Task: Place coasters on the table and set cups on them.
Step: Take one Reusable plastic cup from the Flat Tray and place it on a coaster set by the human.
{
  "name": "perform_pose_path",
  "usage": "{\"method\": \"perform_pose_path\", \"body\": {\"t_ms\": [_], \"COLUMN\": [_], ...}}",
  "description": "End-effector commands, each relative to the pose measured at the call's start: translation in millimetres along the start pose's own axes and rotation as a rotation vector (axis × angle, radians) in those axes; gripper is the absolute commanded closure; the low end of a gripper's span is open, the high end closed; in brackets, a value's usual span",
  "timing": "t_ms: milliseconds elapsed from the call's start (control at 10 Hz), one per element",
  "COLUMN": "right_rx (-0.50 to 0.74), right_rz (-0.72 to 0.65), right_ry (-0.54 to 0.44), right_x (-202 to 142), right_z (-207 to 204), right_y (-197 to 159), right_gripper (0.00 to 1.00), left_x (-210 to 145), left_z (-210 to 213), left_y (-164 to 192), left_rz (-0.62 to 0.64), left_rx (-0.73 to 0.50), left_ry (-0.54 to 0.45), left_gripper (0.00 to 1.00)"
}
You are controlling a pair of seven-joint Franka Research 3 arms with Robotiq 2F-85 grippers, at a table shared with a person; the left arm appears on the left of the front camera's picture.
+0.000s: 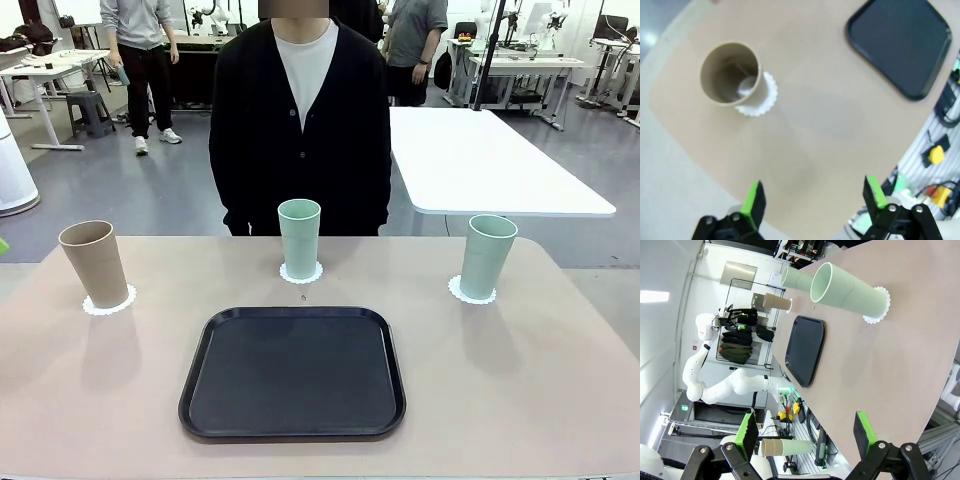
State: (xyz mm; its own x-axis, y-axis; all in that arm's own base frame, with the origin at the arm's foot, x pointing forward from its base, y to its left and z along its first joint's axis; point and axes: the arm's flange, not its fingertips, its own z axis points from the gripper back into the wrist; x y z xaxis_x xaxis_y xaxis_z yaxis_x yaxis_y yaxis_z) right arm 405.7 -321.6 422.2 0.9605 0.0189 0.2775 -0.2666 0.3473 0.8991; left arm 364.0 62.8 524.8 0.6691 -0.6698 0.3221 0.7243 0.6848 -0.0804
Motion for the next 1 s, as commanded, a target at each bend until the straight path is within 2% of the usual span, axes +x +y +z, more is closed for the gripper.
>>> {"method": "perform_pose_path", "body": {"t_ms": [0,100,200,400,500,600,900], "right_rx": [0.001,0.001,0.001,0.001,0.001,0.001,0.001], "right_rz": [-0.001,-0.001,-0.001,-0.001,-0.001,-0.001,-0.001], "right_ry": [-0.009,-0.009,-0.009,-0.009,-0.009,-0.009,-0.009], "right_x": [-0.3,-0.3,-0.3,-0.3,-0.3,-0.3,-0.3], "right_z": [-0.8,-0.8,-0.8,-0.8,-0.8,-0.8,-0.8], "right_y": [0.3,0.3,0.3,0.3,0.3,0.3,0.3], "right_gripper": [0.00,0.00,0.00,0.00,0.00,0.00,0.00], "left_x": [0.0,-8.2,-28.8,-75.1,-99.9,-120.5,-168.8], "left_z": [0.0,21.7,48.3,74.3,73.3,64.3,29.4], "left_y": [0.0,-9.2,-13.5,4.9,28.2,40.9,60.8], "left_rz": [0.000,0.134,0.295,0.482,0.541,0.553,0.547], "left_rx": [0.000,-0.042,-0.197,-0.438,-0.575,-0.645,-0.707], "left_ry": [0.000,-0.017,-0.073,-0.142,-0.188,-0.236,-0.380], "left_gripper": [0.00,0.00,0.00,0.00,0.00,0.00,0.00]}}
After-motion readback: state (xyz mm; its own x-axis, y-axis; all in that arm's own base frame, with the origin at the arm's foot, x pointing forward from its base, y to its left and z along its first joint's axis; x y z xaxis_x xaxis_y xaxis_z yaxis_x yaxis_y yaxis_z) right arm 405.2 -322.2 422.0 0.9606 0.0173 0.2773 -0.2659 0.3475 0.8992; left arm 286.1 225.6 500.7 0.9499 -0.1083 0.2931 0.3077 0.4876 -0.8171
